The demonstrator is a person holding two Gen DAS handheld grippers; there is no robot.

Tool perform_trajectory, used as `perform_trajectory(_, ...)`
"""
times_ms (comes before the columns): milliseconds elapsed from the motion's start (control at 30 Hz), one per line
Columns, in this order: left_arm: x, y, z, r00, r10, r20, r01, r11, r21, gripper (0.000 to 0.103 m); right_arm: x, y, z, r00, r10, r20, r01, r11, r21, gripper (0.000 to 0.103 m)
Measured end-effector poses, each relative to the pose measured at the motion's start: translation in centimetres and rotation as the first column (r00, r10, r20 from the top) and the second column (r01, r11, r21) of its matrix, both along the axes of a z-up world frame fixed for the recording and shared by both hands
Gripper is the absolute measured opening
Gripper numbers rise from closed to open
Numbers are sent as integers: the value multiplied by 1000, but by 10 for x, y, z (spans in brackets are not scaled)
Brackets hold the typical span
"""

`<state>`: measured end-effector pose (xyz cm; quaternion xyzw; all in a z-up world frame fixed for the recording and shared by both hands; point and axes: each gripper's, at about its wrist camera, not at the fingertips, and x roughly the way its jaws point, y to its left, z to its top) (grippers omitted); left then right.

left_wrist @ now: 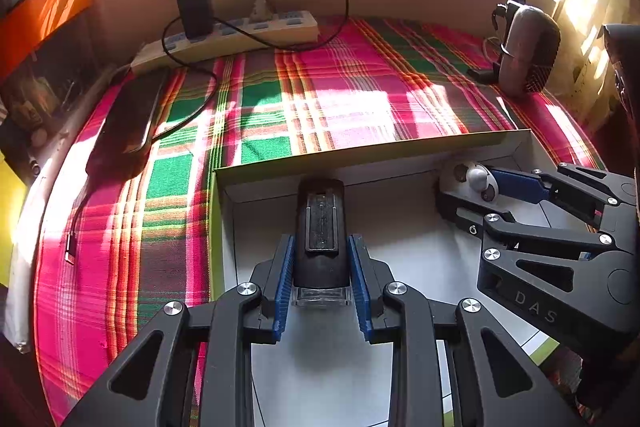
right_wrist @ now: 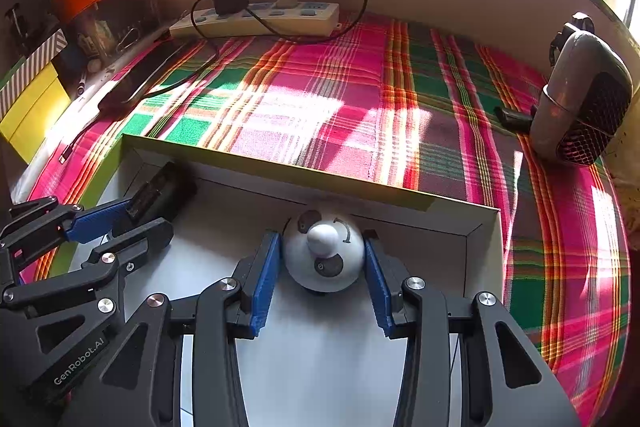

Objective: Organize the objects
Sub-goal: 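Carry black device with left gripper while right gripper carries white toy into box, then open left gripper releasing black device while right gripper releases white toy in box, then withdraw left gripper toward white ridged jar while right gripper moves toward pink clip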

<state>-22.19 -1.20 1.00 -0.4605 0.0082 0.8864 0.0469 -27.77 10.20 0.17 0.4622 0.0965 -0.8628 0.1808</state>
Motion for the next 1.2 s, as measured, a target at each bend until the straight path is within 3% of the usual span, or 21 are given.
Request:
perform_trajectory(267, 1, 1, 0, 1000, -4, -3, 4, 1000, 3, 27, -1, 5, 0, 999, -33, 2, 33, 999, 5, 51)
perform_trajectory(667, 16, -4, 12, 1000, 4, -23, -4, 1000, 27, 30, 13, 11, 14, 998, -49, -27, 49, 999, -16, 51)
perform_trajectory(1200, 82, -17, 44, 992, 24, -124, -21, 999, 31, 30, 69, 33, 43, 991, -86, -98, 81, 995, -57, 52)
